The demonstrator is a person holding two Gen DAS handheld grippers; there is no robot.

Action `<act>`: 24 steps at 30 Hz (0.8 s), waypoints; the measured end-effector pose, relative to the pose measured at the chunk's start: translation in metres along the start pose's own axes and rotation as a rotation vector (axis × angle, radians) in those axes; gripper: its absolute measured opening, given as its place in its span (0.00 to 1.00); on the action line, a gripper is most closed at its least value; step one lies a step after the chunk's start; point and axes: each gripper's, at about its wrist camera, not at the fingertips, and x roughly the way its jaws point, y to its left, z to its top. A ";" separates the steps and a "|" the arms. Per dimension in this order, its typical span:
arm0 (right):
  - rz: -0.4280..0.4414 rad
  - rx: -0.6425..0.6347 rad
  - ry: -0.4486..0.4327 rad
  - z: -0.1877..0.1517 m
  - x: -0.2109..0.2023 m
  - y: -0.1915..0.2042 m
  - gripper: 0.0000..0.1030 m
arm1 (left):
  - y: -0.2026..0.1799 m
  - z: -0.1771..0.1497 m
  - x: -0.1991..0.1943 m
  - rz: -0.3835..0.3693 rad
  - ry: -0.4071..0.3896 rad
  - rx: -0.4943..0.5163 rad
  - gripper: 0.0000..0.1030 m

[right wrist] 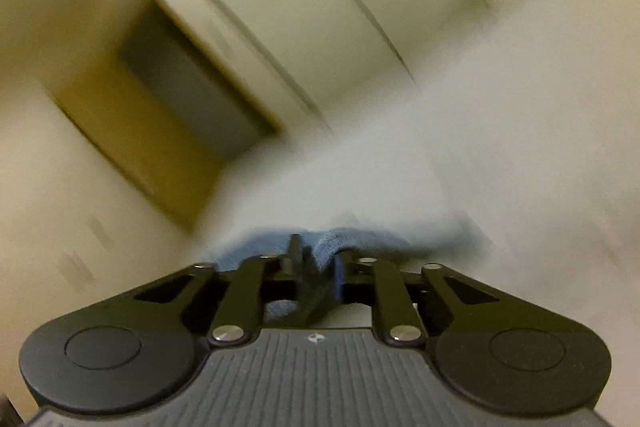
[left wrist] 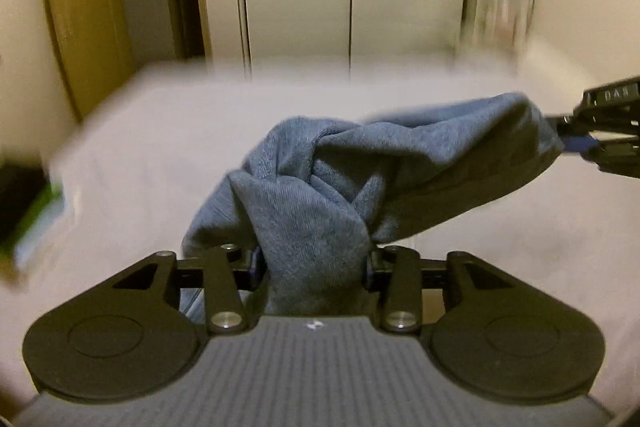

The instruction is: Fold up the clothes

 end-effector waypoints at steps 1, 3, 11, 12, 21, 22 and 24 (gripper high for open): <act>-0.108 0.023 0.117 -0.020 0.020 -0.016 0.21 | 0.001 -0.019 0.014 0.001 0.075 -0.004 0.38; -0.284 0.047 0.271 -0.054 0.041 -0.047 0.21 | 0.002 -0.056 0.041 0.002 0.223 -0.013 0.38; -0.360 -0.119 0.342 -0.107 0.027 -0.038 0.43 | 0.039 -0.093 0.033 0.028 0.301 -0.095 0.43; -0.343 -0.152 0.333 -0.103 0.024 -0.041 0.49 | 0.048 -0.092 0.033 0.036 0.290 -0.098 0.44; -0.227 -0.328 0.375 -0.129 0.021 -0.028 0.77 | 0.035 -0.087 -0.002 0.185 0.244 -0.096 0.47; -0.222 -0.344 0.380 -0.134 0.019 -0.024 0.79 | 0.031 -0.087 -0.007 0.203 0.241 -0.087 0.48; -0.215 -0.374 0.383 -0.142 0.014 -0.016 0.83 | 0.028 -0.086 -0.018 0.213 0.234 -0.085 0.51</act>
